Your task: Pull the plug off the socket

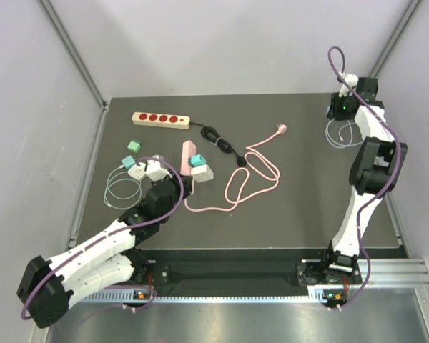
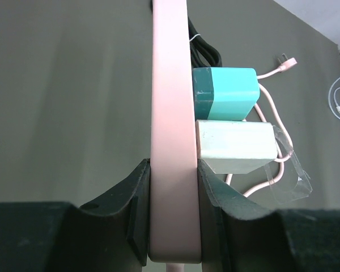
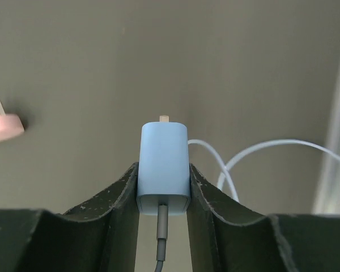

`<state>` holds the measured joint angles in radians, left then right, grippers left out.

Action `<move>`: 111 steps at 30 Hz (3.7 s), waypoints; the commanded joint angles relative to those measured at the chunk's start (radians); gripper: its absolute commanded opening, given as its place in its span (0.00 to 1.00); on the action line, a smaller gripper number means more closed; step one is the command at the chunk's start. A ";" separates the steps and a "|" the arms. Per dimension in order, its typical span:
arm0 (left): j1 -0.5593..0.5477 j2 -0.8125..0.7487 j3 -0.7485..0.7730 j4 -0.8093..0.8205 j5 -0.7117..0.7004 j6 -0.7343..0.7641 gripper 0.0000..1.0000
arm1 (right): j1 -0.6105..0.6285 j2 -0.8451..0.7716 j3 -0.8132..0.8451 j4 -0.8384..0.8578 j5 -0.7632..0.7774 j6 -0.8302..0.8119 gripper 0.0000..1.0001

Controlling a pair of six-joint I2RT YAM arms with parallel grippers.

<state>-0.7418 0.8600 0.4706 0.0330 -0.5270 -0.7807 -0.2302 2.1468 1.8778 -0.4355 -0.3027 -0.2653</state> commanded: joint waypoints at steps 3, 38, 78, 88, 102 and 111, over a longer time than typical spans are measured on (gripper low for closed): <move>0.001 0.002 0.003 0.255 0.054 0.015 0.00 | -0.008 0.067 0.014 -0.060 -0.079 0.057 0.11; 0.002 0.077 -0.036 0.491 0.219 0.103 0.00 | 0.003 -0.119 0.035 -0.198 -0.271 -0.117 1.00; 0.022 0.221 -0.062 0.742 0.286 -0.072 0.00 | 0.710 -0.800 -0.899 0.306 -0.515 -0.246 1.00; 0.022 0.244 -0.070 0.788 0.312 -0.111 0.00 | 0.807 -0.720 -0.872 0.477 -0.506 -0.212 0.96; 0.022 0.321 -0.046 0.855 0.344 -0.121 0.00 | 0.864 -0.668 -0.850 0.517 -0.490 -0.146 0.57; 0.022 0.326 -0.043 0.869 0.352 -0.124 0.00 | 0.874 -0.643 -0.835 0.509 -0.475 -0.149 0.27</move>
<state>-0.7155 1.2026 0.3885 0.6891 -0.2043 -0.8814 0.5968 1.5013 0.9955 0.0250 -0.6960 -0.4141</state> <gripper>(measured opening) 0.365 0.347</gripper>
